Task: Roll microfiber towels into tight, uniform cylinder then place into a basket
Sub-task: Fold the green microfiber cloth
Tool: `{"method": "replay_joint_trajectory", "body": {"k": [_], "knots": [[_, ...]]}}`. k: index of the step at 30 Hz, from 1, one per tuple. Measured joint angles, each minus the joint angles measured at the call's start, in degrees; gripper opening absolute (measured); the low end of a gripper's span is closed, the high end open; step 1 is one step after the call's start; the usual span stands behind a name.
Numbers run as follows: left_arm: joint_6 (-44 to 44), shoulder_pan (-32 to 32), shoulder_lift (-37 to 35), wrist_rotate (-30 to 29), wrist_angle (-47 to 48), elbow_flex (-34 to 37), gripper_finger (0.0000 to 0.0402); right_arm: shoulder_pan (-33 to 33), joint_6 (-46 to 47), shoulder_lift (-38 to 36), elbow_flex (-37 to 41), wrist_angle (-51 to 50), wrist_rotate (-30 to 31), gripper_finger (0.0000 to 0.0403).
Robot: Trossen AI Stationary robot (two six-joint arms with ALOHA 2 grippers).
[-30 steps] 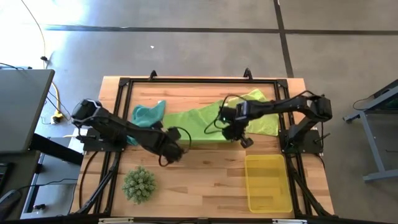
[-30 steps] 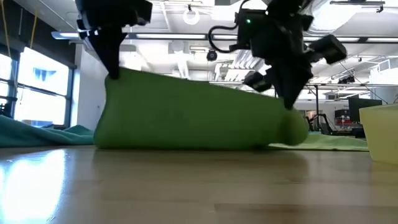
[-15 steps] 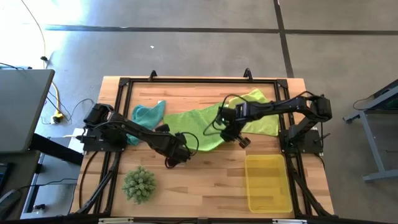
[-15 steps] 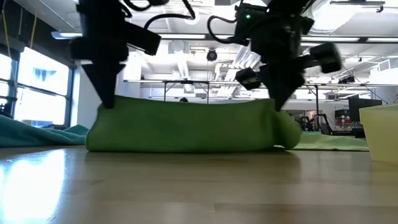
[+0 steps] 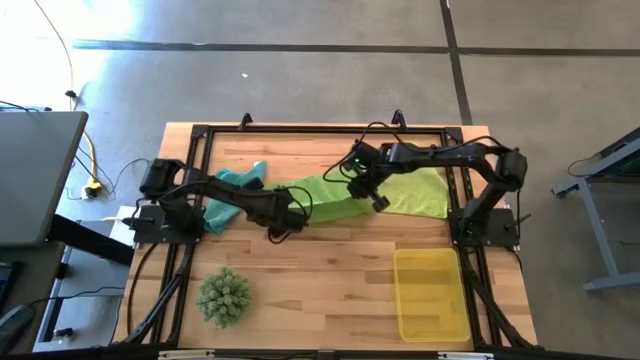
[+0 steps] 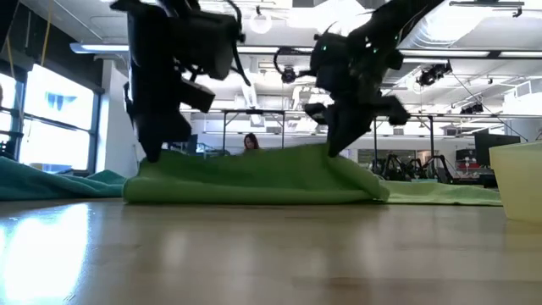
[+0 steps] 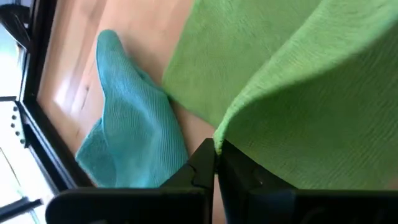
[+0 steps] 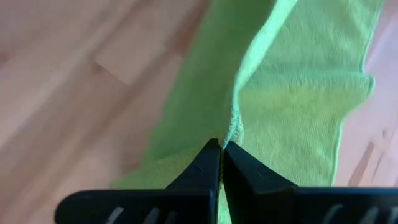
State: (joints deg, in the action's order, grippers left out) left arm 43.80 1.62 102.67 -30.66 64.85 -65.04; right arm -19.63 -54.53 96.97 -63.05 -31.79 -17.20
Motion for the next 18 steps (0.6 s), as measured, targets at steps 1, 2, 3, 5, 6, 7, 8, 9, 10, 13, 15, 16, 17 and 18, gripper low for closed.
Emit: {"method": "replay_joint_trajectory", "body": {"k": [1,2,3,5,6,7,8,9,10,13,15,16,17,18], "knots": [[0.2,0.8,0.0,-0.2,-0.6,0.2,0.0003,-0.3,-0.1,0.8,0.0,0.1,0.9,0.0],[0.3,1.5,0.0,-0.5,-1.5,0.4,0.0003,-0.5,-0.5,1.6,0.0,0.1,1.8,0.0],[-0.1,2.2,0.0,-0.5,-2.3,0.6,0.0003,-0.7,-1.0,2.6,0.0,0.1,3.0,0.0],[-1.3,3.3,0.0,-0.5,-3.4,0.6,0.0003,-0.8,-1.5,4.0,0.0,0.6,5.5,0.0],[-1.8,3.9,0.0,-0.5,-3.7,0.6,0.0003,-0.8,-1.4,4.7,0.0,0.9,6.7,0.0],[-2.3,4.4,0.0,-0.5,-4.1,0.6,0.0003,-0.8,-1.3,5.1,0.0,1.5,8.0,0.0],[-2.4,4.7,0.0,-0.5,-4.1,0.6,0.0003,-0.8,-1.3,5.3,0.0,1.6,9.2,0.0],[-2.4,5.2,0.0,-0.5,-4.1,0.6,0.0003,-0.8,-1.3,5.4,0.0,1.8,10.2,0.0],[-2.4,5.6,0.0,-0.6,-4.2,0.6,0.0003,-0.8,-1.5,5.4,0.0,2.2,11.2,0.0],[-2.4,6.7,0.0,-1.8,-4.3,0.6,0.0003,-1.1,-2.6,5.5,0.0,2.5,12.4,0.0],[-2.4,7.6,0.0,-1.8,-4.6,0.6,0.0003,-1.4,-3.6,5.5,0.0,2.9,12.8,0.0],[-2.4,8.0,0.0,-1.9,-4.7,0.6,0.0003,-1.5,-4.4,5.5,0.0,2.9,13.3,0.0],[-2.4,8.3,0.0,-1.9,-4.9,0.6,0.0003,-1.5,-5.2,5.5,0.0,3.0,14.1,0.0],[-2.4,8.6,0.0,-2.0,-4.9,0.6,0.0003,-1.5,-5.9,5.5,0.0,3.2,15.0,0.0]]}}
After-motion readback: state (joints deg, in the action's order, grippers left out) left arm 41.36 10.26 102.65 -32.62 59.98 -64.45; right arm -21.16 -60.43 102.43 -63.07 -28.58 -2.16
